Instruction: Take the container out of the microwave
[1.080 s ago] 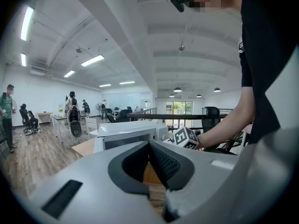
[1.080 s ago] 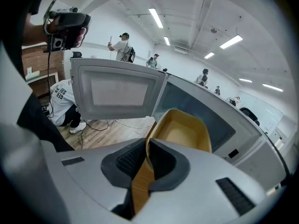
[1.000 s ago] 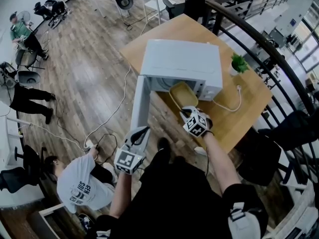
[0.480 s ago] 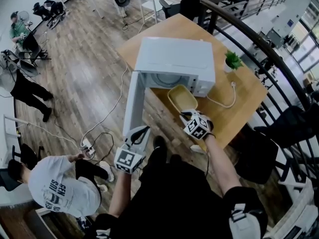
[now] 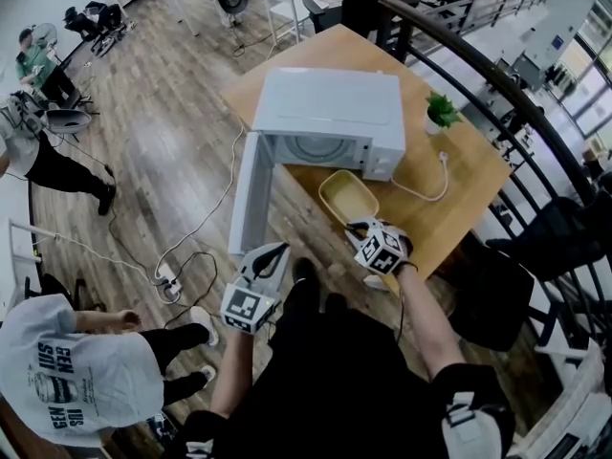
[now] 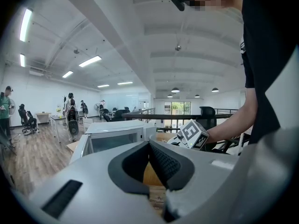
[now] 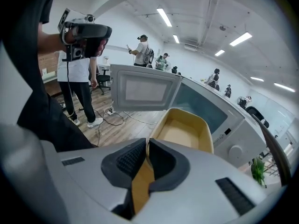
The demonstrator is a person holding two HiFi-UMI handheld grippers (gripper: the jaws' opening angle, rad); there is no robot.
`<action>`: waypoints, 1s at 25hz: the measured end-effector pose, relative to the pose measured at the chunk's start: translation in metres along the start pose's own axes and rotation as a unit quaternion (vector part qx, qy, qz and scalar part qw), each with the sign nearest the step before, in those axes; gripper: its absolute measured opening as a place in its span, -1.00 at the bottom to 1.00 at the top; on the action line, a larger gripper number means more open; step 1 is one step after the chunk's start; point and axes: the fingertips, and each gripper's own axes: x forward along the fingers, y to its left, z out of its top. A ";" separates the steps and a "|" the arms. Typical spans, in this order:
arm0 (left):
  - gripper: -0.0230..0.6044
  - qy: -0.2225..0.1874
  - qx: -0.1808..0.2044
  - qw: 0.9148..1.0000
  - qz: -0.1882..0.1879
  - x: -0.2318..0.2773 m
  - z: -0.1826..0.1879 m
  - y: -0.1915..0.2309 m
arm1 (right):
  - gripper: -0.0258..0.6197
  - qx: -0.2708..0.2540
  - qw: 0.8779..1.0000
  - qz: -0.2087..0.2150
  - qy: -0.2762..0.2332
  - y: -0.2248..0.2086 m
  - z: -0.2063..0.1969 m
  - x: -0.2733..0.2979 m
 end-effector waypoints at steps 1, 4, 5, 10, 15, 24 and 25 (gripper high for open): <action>-0.92 0.001 0.001 1.000 0.000 -0.001 -0.001 -0.002 | -0.85 0.000 1.000 0.001 0.000 0.002 -0.001 -0.002; -0.92 0.008 0.000 1.000 0.001 -0.003 -0.003 -0.009 | -0.85 0.000 1.000 0.005 0.001 0.008 -0.006 -0.007; -0.92 0.011 -0.002 1.000 0.002 -0.004 -0.005 -0.010 | -0.85 0.000 1.000 0.006 0.002 0.010 -0.008 -0.008; -0.92 0.014 0.002 1.000 0.006 -0.009 -0.010 -0.012 | -0.86 0.002 1.000 0.016 0.003 0.021 -0.016 -0.006; -0.92 0.012 0.005 1.000 0.006 -0.010 -0.005 -0.013 | -0.87 0.008 1.000 0.022 0.007 0.029 -0.025 -0.006; -0.92 0.006 0.021 1.000 0.002 -0.008 -0.004 -0.019 | -0.87 0.011 0.999 0.028 0.015 0.035 -0.040 -0.006; -0.92 0.008 0.018 1.000 0.003 -0.009 -0.005 -0.020 | -0.87 0.011 0.999 0.027 0.014 0.035 -0.040 -0.006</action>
